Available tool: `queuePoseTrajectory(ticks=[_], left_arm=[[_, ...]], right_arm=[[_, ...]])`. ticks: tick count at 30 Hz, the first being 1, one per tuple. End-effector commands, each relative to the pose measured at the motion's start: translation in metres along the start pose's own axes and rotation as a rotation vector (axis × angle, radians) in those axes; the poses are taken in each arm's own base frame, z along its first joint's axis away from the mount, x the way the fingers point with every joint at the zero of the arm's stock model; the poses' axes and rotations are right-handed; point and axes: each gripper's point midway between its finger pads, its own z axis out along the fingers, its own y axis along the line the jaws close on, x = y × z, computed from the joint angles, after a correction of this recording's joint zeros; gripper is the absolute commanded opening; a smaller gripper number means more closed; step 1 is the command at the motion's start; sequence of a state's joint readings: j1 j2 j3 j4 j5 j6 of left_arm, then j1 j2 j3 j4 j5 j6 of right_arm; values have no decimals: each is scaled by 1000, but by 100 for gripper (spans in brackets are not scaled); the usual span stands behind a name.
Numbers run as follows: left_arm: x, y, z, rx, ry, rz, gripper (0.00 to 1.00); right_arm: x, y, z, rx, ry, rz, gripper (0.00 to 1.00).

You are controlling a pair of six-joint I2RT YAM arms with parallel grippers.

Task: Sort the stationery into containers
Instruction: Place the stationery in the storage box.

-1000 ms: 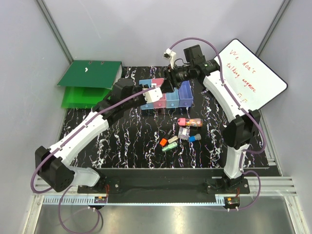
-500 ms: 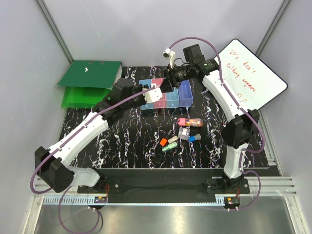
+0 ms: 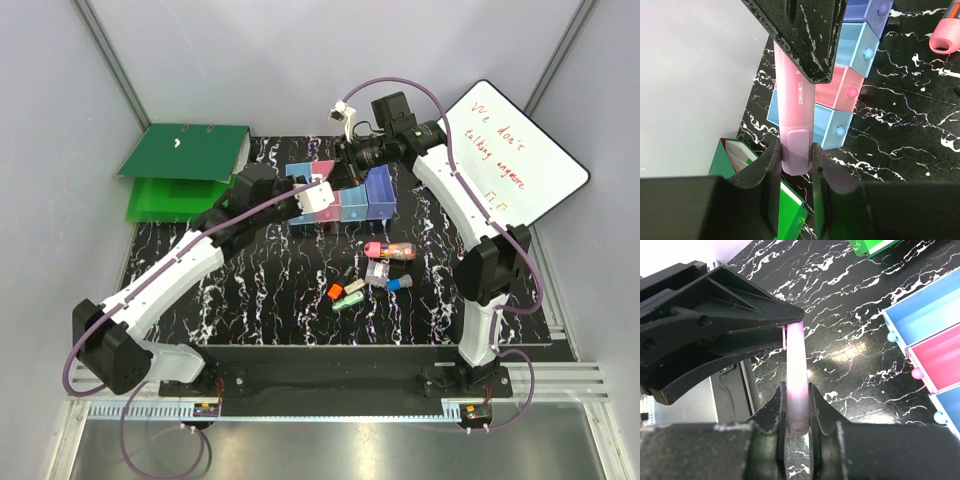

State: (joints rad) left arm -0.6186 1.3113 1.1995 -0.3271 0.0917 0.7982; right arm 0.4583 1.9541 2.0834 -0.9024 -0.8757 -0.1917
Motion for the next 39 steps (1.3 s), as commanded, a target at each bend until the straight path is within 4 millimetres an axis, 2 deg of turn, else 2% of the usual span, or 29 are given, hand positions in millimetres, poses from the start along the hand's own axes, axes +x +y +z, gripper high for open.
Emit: queuePoseTrajectory(ticks=[1,3,5,7,9,10,11,15,18,19,21,25,30,31,37,39], left_arm=[[-18,2,5,-14,-64,20,14],[-16,3,7,-21,-56,18,37],[-16,5,8,-38,-56,16,51],[-14,7,7,-55,-45,5,64],[-12,10,6,-74,-38,-15,71],[-12,11,5,-84,-37,-37,87],[-9,12,3,-99,-26,-53,97],[-4,16,-6,-139,-4,-125,99],[-2,19,-16,-159,5,-171,99],[-2,19,-21,-162,3,-176,99],[-2,20,-27,-172,3,-183,99],[0,19,-37,-181,8,-188,99],[3,19,-46,-196,9,-183,99],[3,19,-49,-200,7,-181,99],[5,20,-60,-222,4,-168,99],[7,18,-63,-226,5,-159,99]], right_arm=[[-19,7,-6,39,-43,-84,0],[-17,6,-5,49,-38,-84,0],[-16,4,-6,63,-35,-90,0],[-16,3,-8,72,-34,-96,0],[-14,3,-9,88,-31,-98,0],[-14,1,-10,99,-30,-103,0],[-13,0,-10,108,-28,-107,0],[-12,-9,-16,182,-28,-119,0],[-13,-31,-22,315,-40,-132,0],[-17,-48,-28,411,-54,-131,0],[-13,-64,-31,490,-48,-129,0],[-16,-116,-52,770,-62,-141,0],[-16,-167,-67,979,-32,-157,0],[-17,-178,-76,1054,-24,-158,0],[0,-232,-84,1209,24,-126,0],[10,-250,-80,1238,39,-110,0]])
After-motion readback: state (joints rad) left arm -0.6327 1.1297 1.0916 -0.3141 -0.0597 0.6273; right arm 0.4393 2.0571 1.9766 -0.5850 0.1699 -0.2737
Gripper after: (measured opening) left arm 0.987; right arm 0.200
